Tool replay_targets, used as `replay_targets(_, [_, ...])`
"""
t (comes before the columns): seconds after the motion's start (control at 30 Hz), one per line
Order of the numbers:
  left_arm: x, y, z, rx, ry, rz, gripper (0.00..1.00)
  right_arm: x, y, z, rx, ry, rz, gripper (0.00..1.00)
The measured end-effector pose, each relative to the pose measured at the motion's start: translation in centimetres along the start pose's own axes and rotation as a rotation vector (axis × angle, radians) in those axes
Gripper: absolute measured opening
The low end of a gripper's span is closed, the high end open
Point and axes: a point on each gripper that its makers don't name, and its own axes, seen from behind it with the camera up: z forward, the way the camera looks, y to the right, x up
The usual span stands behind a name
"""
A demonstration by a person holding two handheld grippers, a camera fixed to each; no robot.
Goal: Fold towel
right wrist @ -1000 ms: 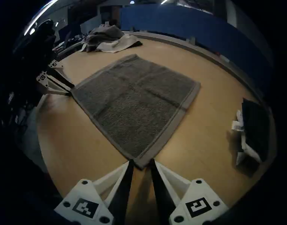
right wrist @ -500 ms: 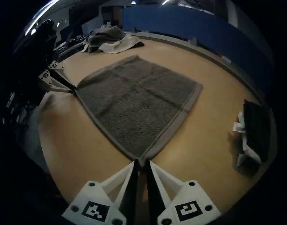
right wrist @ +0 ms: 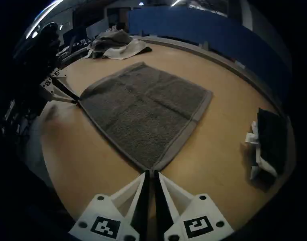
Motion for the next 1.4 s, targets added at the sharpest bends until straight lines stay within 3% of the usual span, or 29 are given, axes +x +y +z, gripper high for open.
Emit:
replay_targets(0.3, [0.2,0.4,-0.5,-0.013,-0.002,-0.029,0.06,0.5,0.3,-0.9,0.003,0.005,0.005,0.08])
replay_targets(0.6, [2.0,0.6,-2.0,-0.014,0.025,-0.091,0.06,2.2,0.6,-2.6,-0.012,0.035,0.009,0.07])
replay_targets(0.9, [3.7,0.7,-3.6,0.001,0.051,-0.119,0.06,3.9,1.1,-4.5,-0.021,0.069,0.022,0.07])
replay_targets(1.4, [7.2,0.2,-7.9,0.025,0.122,-0.24,0.06,7.0,1.4,-8.4,-0.032,0.121,0.037,0.07])
